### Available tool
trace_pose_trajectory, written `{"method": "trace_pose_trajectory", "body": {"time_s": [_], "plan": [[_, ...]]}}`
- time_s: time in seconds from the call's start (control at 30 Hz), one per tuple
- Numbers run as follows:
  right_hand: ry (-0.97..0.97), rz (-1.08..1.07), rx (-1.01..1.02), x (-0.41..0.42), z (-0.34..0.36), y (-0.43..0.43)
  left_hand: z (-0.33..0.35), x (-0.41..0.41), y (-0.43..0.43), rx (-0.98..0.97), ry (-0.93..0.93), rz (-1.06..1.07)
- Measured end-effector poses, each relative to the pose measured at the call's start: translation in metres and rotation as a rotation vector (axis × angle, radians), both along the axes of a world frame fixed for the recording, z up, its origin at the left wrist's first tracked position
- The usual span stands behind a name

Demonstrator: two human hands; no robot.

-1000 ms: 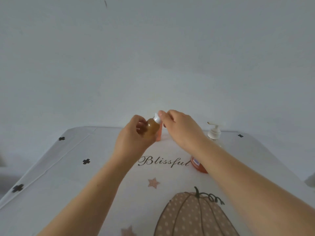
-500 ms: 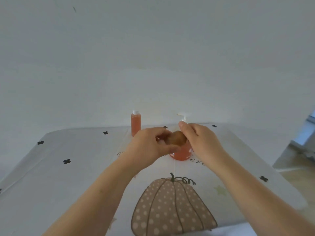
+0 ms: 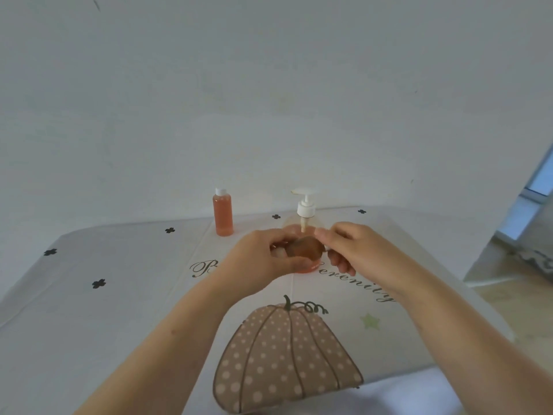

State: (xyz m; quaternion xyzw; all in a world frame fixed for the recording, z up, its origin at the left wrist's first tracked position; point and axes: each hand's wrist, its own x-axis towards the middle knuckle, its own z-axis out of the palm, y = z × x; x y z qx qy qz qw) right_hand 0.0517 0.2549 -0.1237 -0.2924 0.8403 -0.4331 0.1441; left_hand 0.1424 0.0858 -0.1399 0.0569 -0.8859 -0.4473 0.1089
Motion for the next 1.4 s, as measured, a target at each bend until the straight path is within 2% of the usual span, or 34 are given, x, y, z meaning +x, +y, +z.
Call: {"method": "trace_pose_trajectory", "body": {"time_s": [0.17,0.3,0.37,0.43,0.53,0.7,0.9,0.97,1.1,1.17,1.27,1.4], "plan": [[-0.003,0.112,-0.123,-0.007,0.004,0.007,-0.006,0.000,-0.006,0.193,-0.118,-0.082],[0.011,-0.009,-0.196,-0.025,-0.004,0.013,-0.013,0.002,-0.013,0.297,-0.105,-0.059],[0.131,-0.129,-0.060,-0.037,-0.018,0.013,-0.016,0.003,-0.017,0.347,-0.089,-0.013],[0.260,-0.204,0.158,-0.046,-0.038,0.013,-0.016,0.002,-0.018,0.373,-0.056,0.027],[0.321,-0.213,0.373,-0.056,-0.066,0.017,-0.018,0.000,-0.021,0.340,-0.016,0.065],[0.317,-0.189,0.463,-0.062,-0.079,0.019,-0.024,-0.005,-0.026,0.375,0.010,0.114],[0.228,-0.116,0.551,-0.066,-0.067,0.017,-0.029,-0.011,-0.028,0.298,0.032,0.194],[0.295,-0.163,0.436,-0.066,-0.056,0.011,-0.028,-0.013,-0.027,0.284,0.058,0.212],[0.395,-0.294,0.023,-0.061,-0.016,-0.012,-0.025,-0.022,-0.027,0.224,0.102,0.267],[0.395,-0.284,-0.083,-0.057,0.005,-0.026,-0.023,-0.027,-0.028,0.205,0.119,0.297],[0.384,-0.225,-0.112,-0.057,0.024,-0.044,-0.019,-0.034,-0.028,0.139,0.148,0.321],[0.375,-0.132,-0.029,-0.061,0.032,-0.059,-0.019,-0.044,-0.029,0.020,0.188,0.353]]}}
